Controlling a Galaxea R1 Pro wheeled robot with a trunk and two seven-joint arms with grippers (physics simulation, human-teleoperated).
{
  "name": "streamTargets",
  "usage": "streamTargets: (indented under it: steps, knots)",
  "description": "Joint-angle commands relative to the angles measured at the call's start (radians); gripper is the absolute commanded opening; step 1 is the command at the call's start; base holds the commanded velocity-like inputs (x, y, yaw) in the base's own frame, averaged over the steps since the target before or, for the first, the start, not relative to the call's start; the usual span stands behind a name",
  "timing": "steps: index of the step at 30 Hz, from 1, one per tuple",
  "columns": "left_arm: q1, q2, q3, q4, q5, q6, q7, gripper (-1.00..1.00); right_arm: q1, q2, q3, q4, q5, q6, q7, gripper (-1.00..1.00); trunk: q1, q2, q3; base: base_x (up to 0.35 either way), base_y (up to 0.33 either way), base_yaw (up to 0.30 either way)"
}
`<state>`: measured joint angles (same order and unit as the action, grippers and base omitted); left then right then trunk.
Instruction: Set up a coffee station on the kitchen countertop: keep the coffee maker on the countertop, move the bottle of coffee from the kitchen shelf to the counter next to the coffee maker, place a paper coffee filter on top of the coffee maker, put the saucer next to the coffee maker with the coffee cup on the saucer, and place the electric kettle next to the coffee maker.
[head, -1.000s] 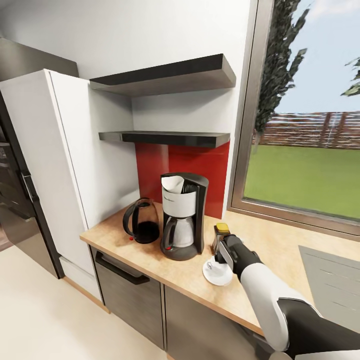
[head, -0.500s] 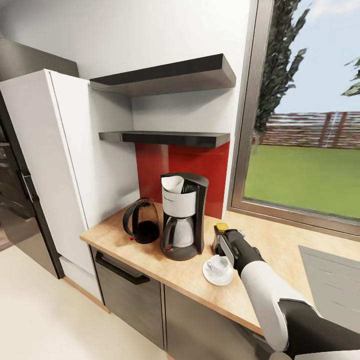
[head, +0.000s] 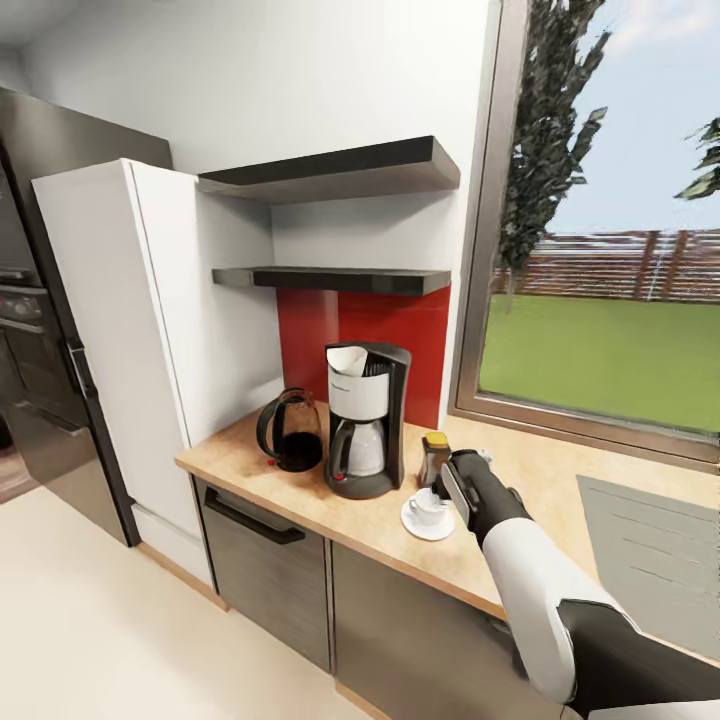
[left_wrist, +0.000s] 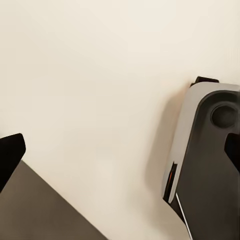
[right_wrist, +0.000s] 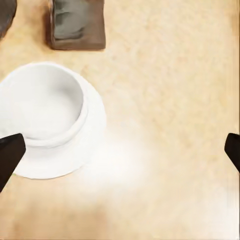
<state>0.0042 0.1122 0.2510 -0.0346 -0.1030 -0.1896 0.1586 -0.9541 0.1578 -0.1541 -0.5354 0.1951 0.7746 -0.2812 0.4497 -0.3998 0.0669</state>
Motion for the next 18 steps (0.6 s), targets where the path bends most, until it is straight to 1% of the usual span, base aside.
streamTargets:
  steps: [1, 3, 4, 5, 6, 8, 9, 10, 12, 13, 15, 17, 18]
  knots:
    - [0.0, 0.0, 0.007, -0.001, -0.01, -0.002, 0.003, 1.0, 0.0, 0.002, -0.007, -0.017, 0.008, 0.002, 0.004, 1.0, 0.0, 0.0, 0.001, -0.027, 0.0, 0.0]
    - [0.0, 0.0, 0.007, -0.001, -0.01, -0.002, 0.003, 1.0, 0.0, 0.002, -0.007, -0.025, 0.006, -0.058, 0.006, 1.0, 0.0, 0.0, 0.003, -0.006, 0.0, 0.0]
    - [0.0, 0.0, 0.007, -0.001, -0.01, -0.002, 0.003, 1.0, 0.001, 0.002, -0.007, -0.022, 0.006, -0.105, 0.007, 1.0, 0.0, 0.0, 0.004, -0.002, 0.0, 0.0]
    - [0.0, 0.0, 0.007, -0.001, -0.01, -0.002, 0.002, 1.0, 0.009, 0.001, -0.007, -0.008, 0.006, -0.199, 0.011, 1.0, 0.0, 0.0, 0.004, 0.0, 0.0, 0.0]
    - [0.0, 0.0, 0.007, -0.001, -0.011, -0.002, 0.002, 1.0, 0.012, 0.001, -0.007, -0.004, 0.006, -0.218, 0.012, 1.0, 0.0, 0.0, 0.004, 0.0, 0.0, 0.0]
    - [0.0, 0.0, 0.007, -0.002, -0.011, -0.002, 0.002, 1.0, 0.038, 0.0, -0.006, 0.038, 0.008, -0.357, 0.017, 1.0, 0.0, 0.0, 0.004, 0.0, 0.0, 0.0]
    - [0.0, 0.0, 0.007, -0.002, -0.012, -0.002, 0.002, 1.0, 0.05, 0.0, -0.004, 0.077, 0.009, -0.445, 0.018, 1.0, 0.0, 0.0, 0.004, 0.0, 0.0, 0.0]
    - [0.0, 0.0, 0.007, -0.002, -0.012, -0.002, 0.002, 1.0, 0.053, 0.0, -0.004, 0.093, 0.01, -0.477, 0.018, 1.0, 0.0, 0.0, 0.004, 0.0, 0.0, 0.0]
    - [0.0, 0.0, 0.007, -0.002, -0.012, -0.002, 0.002, 1.0, 0.062, 0.0, -0.003, 0.176, 0.012, -0.606, 0.022, 1.0, 0.0, 0.0, 0.004, 0.0, 0.0, 0.0]
    - [0.0, 0.0, 0.007, -0.002, -0.012, -0.003, 0.002, 1.0, 0.065, 0.0, -0.002, 0.271, 0.018, -0.74, 0.026, 1.0, 0.0, 0.0, 0.004, 0.0, 0.0, 0.0]
    - [0.0, 0.0, 0.007, -0.002, -0.012, -0.003, 0.002, 1.0, 0.067, 0.0, 0.0, 0.36, 0.043, -0.875, 0.028, 1.0, 0.0, 0.0, 0.004, 0.0, 0.0, 0.0]
    - [0.0, 0.0, 0.007, -0.002, -0.012, -0.004, 0.002, 1.0, 0.072, -0.001, 0.0, 0.442, 0.093, -1.026, 0.025, 1.0, 0.0, 0.0, 0.004, 0.0, 0.0, 0.0]
    - [0.0, 0.0, 0.007, -0.002, -0.012, -0.004, 0.002, 1.0, 0.099, -0.001, -0.001, 0.482, 0.128, -1.166, 0.021, 1.0, 0.0, 0.0, 0.004, 0.0, 0.0, 0.0]
